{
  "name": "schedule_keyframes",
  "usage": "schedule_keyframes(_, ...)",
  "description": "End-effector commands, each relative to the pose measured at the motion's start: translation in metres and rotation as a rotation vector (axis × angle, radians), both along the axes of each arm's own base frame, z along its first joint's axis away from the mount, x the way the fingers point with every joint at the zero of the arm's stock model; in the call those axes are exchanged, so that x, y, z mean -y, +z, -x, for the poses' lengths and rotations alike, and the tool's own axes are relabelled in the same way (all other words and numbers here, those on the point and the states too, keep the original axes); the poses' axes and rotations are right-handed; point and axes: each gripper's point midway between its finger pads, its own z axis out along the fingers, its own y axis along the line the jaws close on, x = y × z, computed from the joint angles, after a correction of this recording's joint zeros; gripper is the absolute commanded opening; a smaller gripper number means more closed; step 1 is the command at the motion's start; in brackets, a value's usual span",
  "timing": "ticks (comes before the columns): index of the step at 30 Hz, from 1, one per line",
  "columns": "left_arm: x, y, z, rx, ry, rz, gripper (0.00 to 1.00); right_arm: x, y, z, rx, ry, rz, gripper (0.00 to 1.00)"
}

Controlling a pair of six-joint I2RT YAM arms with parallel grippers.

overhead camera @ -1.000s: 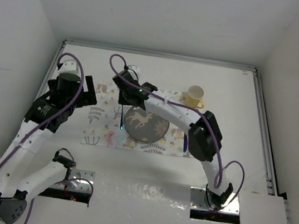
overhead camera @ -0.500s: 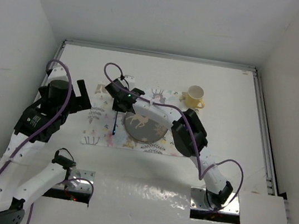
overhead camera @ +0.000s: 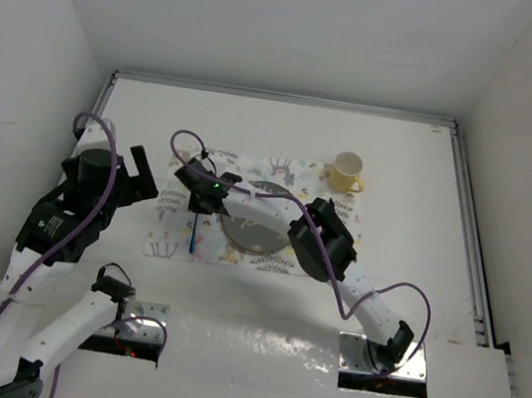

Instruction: Set the dinner table for one person

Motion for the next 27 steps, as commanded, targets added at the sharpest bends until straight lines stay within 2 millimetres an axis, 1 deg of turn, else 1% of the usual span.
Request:
schedule_keyframes(1, -0.003, 0.01, 0.001, 0.037, 0.02, 0.016, 0.99, -0.016, 0.011, -0.004, 0.029, -0.013, -0.064, 0.0)
schedule_keyframes(6, -0.003, 0.011, 0.001, 0.04, 0.018, 0.015, 0.99, -0.019, 0.006, -0.005, 0.033, -0.027, -0.072, 0.0)
schedule_keyframes(9, -0.002, 0.011, 0.001, 0.04, 0.014, 0.019, 0.99, -0.02, 0.004, -0.003, 0.023, -0.035, -0.074, 0.03)
schedule_keyframes(12, -0.001, 0.011, 0.0, 0.042, 0.014, 0.025, 0.99, -0.017, 0.001, -0.002, 0.012, -0.044, -0.072, 0.12)
schedule_keyframes(13, -0.001, 0.011, 0.0, 0.04, 0.011, 0.026, 0.99, -0.018, 0.001, -0.001, 0.015, -0.039, -0.073, 0.21)
schedule_keyframes(14, 0.0, 0.011, 0.0, 0.043, 0.012, 0.029, 0.99, -0.018, 0.003, -0.002, 0.02, -0.036, -0.072, 0.25)
schedule_keyframes(15, 0.0, 0.011, 0.0, 0.043, 0.013, 0.03, 0.99, -0.02, 0.009, -0.003, 0.031, -0.028, -0.079, 0.29)
schedule_keyframes(16, 0.0, 0.011, 0.0, 0.045, 0.013, 0.03, 0.99, -0.021, 0.014, -0.004, 0.042, -0.024, -0.082, 0.34)
schedule_keyframes(18, 0.0, 0.014, 0.001, 0.054, 0.013, 0.035, 0.99, -0.024, 0.029, -0.007, 0.076, 0.004, -0.084, 0.4)
schedule_keyframes(19, 0.0, 0.017, 0.001, 0.062, 0.014, 0.037, 0.99, -0.024, 0.043, -0.01, 0.099, 0.015, -0.092, 0.43)
schedule_keyframes(20, -0.001, 0.02, 0.001, 0.071, 0.015, 0.039, 0.99, -0.022, 0.052, -0.011, 0.127, 0.042, -0.076, 0.48)
schedule_keyframes(21, -0.001, 0.023, 0.001, 0.077, 0.017, 0.041, 0.99, -0.019, 0.062, -0.015, 0.154, 0.045, -0.067, 0.5)
schedule_keyframes(22, -0.001, 0.025, 0.001, 0.085, 0.017, 0.043, 0.99, -0.017, 0.086, -0.016, 0.191, 0.056, -0.08, 0.52)
schedule_keyframes(23, -0.001, 0.03, 0.0, 0.096, 0.018, 0.044, 0.99, -0.012, 0.098, -0.018, 0.229, 0.082, -0.056, 0.55)
schedule_keyframes(24, -0.002, 0.032, 0.001, 0.102, 0.017, 0.042, 0.99, 0.0, 0.102, -0.021, 0.261, 0.069, -0.022, 0.56)
schedule_keyframes(25, -0.002, 0.034, 0.0, 0.104, 0.016, 0.04, 0.99, 0.007, 0.113, -0.024, 0.29, 0.073, -0.011, 0.57)
schedule_keyframes(26, -0.001, 0.037, 0.0, 0.112, 0.012, 0.042, 0.99, 0.024, 0.132, -0.025, 0.327, 0.089, 0.013, 0.59)
schedule_keyframes(27, -0.001, 0.039, 0.001, 0.118, 0.01, 0.043, 0.99, 0.034, 0.142, -0.029, 0.352, 0.082, 0.016, 0.6)
